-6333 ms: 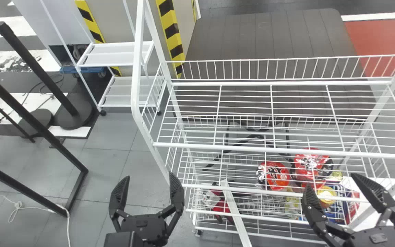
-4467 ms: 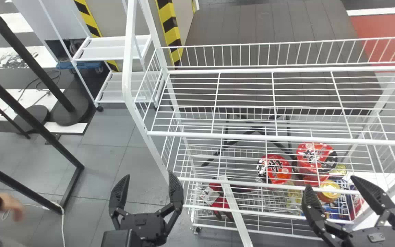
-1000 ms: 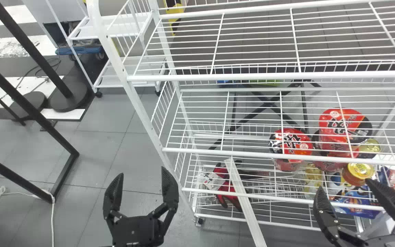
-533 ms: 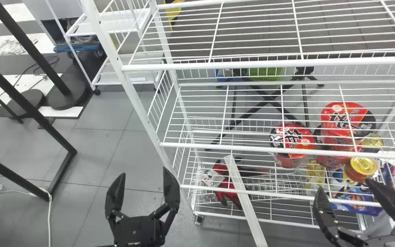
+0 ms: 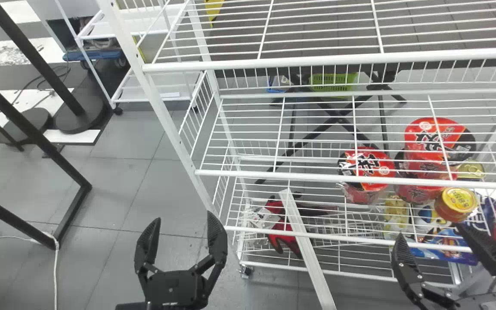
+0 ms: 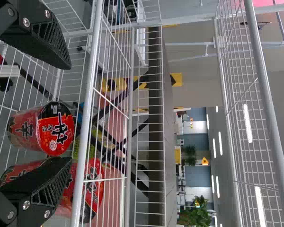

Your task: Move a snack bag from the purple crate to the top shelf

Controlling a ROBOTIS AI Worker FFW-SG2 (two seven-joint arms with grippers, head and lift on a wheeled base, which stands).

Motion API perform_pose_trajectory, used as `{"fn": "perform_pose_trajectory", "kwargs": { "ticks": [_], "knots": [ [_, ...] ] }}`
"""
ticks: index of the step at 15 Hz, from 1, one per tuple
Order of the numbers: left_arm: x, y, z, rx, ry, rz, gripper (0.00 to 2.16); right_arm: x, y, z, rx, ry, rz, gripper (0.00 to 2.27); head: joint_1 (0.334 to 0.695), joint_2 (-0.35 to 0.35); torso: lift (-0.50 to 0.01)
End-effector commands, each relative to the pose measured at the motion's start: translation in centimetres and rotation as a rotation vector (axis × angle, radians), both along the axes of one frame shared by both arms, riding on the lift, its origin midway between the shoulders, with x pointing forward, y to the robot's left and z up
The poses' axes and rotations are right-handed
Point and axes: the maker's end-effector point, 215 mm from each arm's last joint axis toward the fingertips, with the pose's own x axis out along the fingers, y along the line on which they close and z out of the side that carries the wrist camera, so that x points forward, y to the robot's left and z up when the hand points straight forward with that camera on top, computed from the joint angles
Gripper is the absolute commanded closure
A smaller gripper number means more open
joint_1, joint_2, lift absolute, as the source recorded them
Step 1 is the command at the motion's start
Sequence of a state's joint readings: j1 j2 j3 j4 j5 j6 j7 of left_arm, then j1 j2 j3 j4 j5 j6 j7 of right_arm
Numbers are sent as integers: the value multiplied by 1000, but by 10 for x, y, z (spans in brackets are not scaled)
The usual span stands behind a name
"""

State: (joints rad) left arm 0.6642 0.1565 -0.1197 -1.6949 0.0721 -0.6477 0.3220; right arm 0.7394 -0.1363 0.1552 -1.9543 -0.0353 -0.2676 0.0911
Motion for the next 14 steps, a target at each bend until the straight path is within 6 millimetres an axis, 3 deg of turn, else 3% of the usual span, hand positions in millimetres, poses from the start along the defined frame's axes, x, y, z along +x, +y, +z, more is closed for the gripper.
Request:
{"fn": "perform_pose_trajectory", "kwargs": {
  "ticks": [1,14],
  "knots": [
    [0,0,-1,0,3,0,43,0,1,0,1,0,1,140,695,215,-333],
    [-1,-3,-2,6,17,-11,43,-1,3,0,4,2,4,140,695,219,-385]
  ]
}}
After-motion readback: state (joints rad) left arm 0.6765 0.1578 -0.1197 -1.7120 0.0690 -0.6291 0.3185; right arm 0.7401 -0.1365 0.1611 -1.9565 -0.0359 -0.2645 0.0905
